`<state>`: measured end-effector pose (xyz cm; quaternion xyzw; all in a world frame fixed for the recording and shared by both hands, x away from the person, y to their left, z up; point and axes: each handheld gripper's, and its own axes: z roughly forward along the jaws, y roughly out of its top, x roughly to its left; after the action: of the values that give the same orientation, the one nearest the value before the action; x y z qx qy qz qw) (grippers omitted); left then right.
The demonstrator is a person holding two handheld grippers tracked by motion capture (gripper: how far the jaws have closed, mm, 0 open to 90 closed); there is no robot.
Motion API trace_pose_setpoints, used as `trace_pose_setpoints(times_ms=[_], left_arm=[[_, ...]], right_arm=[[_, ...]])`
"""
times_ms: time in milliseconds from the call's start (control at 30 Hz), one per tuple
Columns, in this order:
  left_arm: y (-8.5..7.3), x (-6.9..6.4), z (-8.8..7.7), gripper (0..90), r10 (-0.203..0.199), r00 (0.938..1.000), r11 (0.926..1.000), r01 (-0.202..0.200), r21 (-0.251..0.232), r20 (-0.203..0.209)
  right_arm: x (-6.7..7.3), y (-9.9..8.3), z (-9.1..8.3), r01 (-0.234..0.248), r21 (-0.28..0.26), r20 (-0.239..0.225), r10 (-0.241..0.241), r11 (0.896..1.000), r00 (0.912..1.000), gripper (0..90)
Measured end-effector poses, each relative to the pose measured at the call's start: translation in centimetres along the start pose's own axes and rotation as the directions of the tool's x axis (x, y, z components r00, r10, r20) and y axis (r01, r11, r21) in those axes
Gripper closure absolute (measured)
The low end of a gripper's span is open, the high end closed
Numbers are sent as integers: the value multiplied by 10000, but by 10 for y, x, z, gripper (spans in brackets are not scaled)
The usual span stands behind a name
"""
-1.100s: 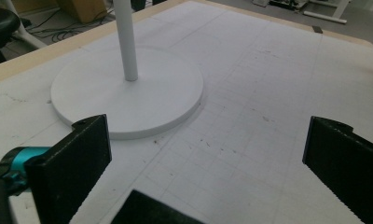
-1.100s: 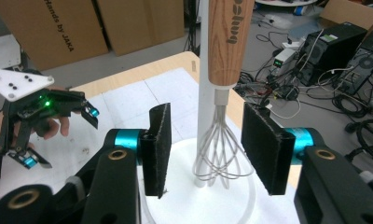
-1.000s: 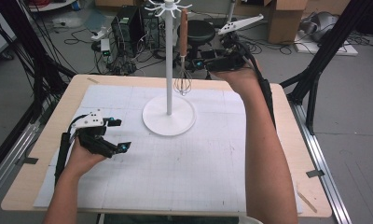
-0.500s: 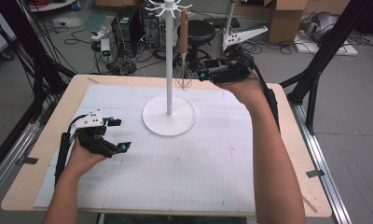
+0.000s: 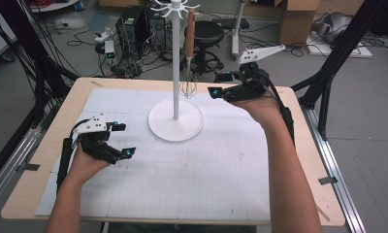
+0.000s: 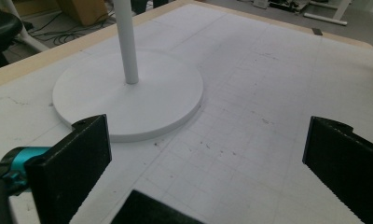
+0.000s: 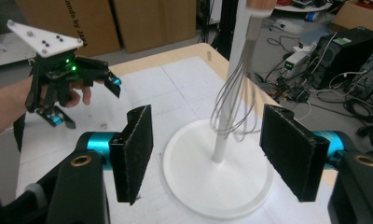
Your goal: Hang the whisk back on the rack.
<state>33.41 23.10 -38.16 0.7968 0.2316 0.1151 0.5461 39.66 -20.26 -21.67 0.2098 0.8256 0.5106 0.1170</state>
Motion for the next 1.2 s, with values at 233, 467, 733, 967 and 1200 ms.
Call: trace_pose_setpoints(times_ms=[233, 467, 733, 967, 1200], left_arm=[[0, 0, 1, 16, 23, 10000, 10000, -23, 7, 37], [0, -1, 0, 16, 41, 9999, 10000, -40, -36, 112], [1, -1, -2, 17, 71, 9996, 9996, -64, -285, 271], [1, -2, -3, 16, 53, 9995, 9994, -43, -329, 305], [1, -2, -3, 16, 56, 9995, 9995, -46, -321, 316]], right_arm=[[-1, -24, -11, -197, -61, -15, 197, 9998, 9998, 303], [0, -48, -17, -316, -247, -51, 315, 9992, 9995, 264], [7, -69, -20, -336, -371, -2, 336, 9987, 9994, 223], [17, -89, -21, -303, -535, -10, 303, 9981, 9995, 209], [18, -113, -23, -650, -797, 1, 652, 9947, 9979, 197]])
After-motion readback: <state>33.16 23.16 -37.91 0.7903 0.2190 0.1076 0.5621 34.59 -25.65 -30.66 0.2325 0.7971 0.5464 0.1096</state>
